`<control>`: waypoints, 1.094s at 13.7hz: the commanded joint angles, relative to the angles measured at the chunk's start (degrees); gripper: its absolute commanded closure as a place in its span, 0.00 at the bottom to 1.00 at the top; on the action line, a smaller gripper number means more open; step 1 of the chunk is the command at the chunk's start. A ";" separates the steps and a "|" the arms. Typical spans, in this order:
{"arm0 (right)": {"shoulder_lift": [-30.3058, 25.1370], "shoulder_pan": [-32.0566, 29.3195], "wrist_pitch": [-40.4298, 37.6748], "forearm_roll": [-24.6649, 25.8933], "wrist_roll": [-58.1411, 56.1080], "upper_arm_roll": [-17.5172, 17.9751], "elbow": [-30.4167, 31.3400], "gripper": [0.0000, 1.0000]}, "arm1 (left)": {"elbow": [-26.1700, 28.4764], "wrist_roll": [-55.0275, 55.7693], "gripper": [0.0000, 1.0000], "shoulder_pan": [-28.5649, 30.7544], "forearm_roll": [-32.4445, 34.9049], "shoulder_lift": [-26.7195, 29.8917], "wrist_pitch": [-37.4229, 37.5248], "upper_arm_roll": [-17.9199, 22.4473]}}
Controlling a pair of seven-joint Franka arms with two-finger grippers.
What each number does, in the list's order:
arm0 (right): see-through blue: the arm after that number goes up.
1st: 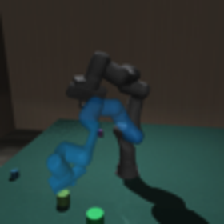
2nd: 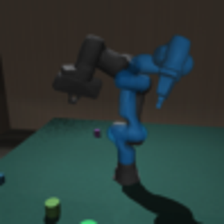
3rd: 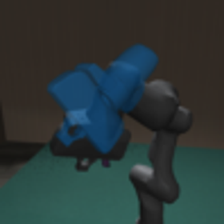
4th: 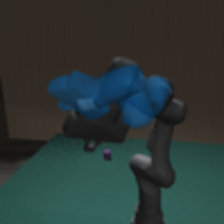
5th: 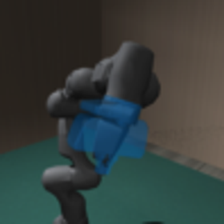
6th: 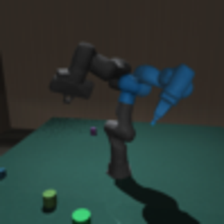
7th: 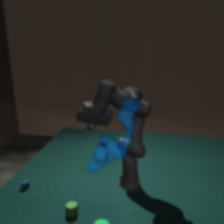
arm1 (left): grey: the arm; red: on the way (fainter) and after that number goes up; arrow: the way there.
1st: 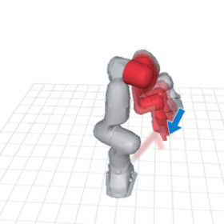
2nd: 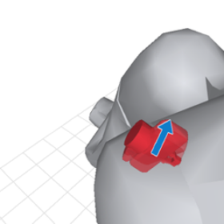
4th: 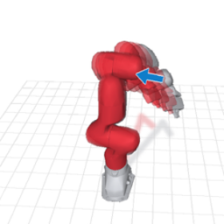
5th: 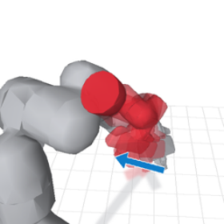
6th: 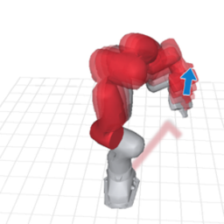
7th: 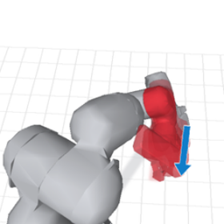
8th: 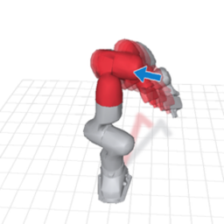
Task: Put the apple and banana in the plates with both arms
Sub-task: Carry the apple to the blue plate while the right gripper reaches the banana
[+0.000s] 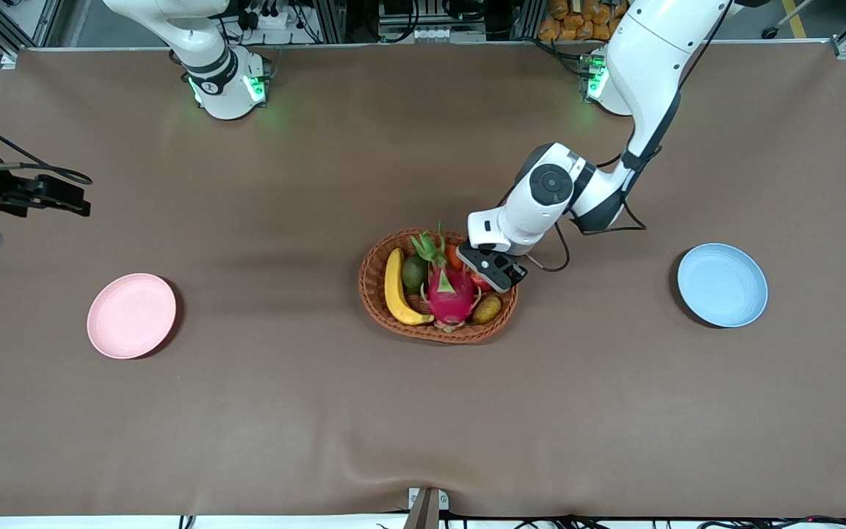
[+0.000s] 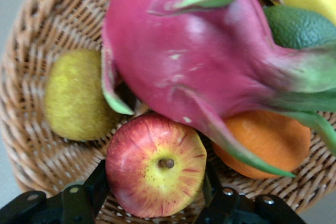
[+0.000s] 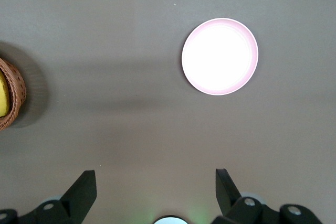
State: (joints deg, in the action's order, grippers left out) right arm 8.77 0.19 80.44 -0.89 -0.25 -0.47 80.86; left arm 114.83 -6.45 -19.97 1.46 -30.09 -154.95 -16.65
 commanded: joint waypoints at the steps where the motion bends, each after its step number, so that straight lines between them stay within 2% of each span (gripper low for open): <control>1: 1.42 0.95 0.86 0.10 0.96 -0.14 -0.61 0.00 | -0.14 1.80 0.58 1.07 1.53 3.88 3.58 0.13; 3: 2.82 2.00 1.99 -0.16 0.96 -0.14 -0.61 0.00 | -0.14 2.75 0.58 1.16 1.44 7.13 8.50 -0.14; 4: 3.96 2.53 2.18 -1.81 0.96 -0.14 -0.61 0.00 | -0.14 3.81 0.58 1.16 1.44 8.45 10.61 -0.14; 6: 6.94 2.62 3.14 -8.65 0.87 -0.14 -0.53 0.00 | -0.31 4.34 0.58 1.25 1.44 11.18 15.26 -0.22; 7: 8.70 2.80 4.54 -10.34 0.87 -0.14 -0.61 0.00 | -0.40 4.43 0.58 1.77 1.35 12.76 17.55 -0.22; 11: 13.46 7.62 9.99 -11.85 0.96 -0.14 -0.61 0.00 | 0.04 4.52 0.58 7.12 1.27 18.39 26.08 -0.22; 15: 18.11 12.72 17.45 -13.08 0.96 -0.14 -0.53 0.00 | 0.74 3.38 0.58 13.97 1.35 20.16 27.33 -0.22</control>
State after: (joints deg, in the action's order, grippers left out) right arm 24.49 10.80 95.37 -12.68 0.06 -0.19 81.34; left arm 114.13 -3.34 -9.08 1.52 -11.63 -128.19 -16.38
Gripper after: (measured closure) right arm 0.000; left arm 0.260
